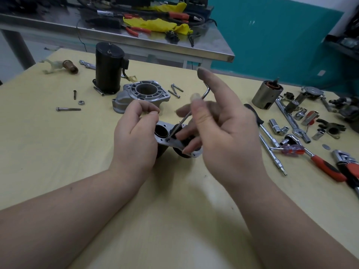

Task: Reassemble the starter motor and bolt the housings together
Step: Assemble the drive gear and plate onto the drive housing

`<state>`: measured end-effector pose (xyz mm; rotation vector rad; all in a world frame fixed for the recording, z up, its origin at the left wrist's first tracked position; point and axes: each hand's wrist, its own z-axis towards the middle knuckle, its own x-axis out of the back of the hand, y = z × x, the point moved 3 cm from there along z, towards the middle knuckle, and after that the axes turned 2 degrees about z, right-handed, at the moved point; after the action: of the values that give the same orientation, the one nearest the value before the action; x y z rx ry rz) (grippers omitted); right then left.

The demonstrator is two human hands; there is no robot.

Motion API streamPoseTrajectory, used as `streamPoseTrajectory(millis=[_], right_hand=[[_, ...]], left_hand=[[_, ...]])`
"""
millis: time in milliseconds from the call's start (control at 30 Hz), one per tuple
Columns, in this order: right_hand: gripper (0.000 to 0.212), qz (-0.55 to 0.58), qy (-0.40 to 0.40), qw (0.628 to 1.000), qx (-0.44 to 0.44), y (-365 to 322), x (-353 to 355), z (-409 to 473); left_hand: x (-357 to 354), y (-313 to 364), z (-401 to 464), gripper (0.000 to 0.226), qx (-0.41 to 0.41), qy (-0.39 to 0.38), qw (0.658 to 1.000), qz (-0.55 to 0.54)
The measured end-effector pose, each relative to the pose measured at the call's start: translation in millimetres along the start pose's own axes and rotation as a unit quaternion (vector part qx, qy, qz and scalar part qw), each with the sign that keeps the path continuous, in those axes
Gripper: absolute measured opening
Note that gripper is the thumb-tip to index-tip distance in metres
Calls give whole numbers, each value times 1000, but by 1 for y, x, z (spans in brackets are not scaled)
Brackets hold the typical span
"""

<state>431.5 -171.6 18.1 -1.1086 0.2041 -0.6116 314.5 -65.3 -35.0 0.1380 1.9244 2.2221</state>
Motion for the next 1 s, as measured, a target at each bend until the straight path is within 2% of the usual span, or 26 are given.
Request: streamPoseTrajectory(millis=[167, 300, 400, 500, 633, 733, 833, 933, 1000], right_hand=[[9, 36, 43, 998, 8, -13, 10, 9], [13, 61, 69, 996, -4, -12, 7, 11], [5, 107, 31, 993, -33, -11, 3, 11], [19, 122, -9, 991, -62, -9, 3, 13], [1, 104, 10, 993, -61, -6, 1, 12], [10, 85, 29, 995, -50, -1, -3, 9], [6, 109, 9, 992, -61, 0, -6, 5], [20, 120, -11, 990, -74, 1, -10, 1], [20, 121, -2, 989, -83, 2, -12, -2]], left_hand=[[0, -1, 1, 15, 1, 3, 1000, 4], [0, 0, 1, 15, -6, 4, 1000, 12], [0, 0, 1, 14, -7, 2, 1000, 12], [0, 1, 0, 14, -6, 8, 1000, 14], [0, 0, 1, 18, -18, 7, 999, 33], [0, -2, 2, 18, -27, 6, 999, 43], [0, -2, 4, 17, -24, 16, 999, 33], [1, -3, 5, 15, -3, 27, 999, 16], [1, -2, 5, 14, 2, 28, 1000, 13]])
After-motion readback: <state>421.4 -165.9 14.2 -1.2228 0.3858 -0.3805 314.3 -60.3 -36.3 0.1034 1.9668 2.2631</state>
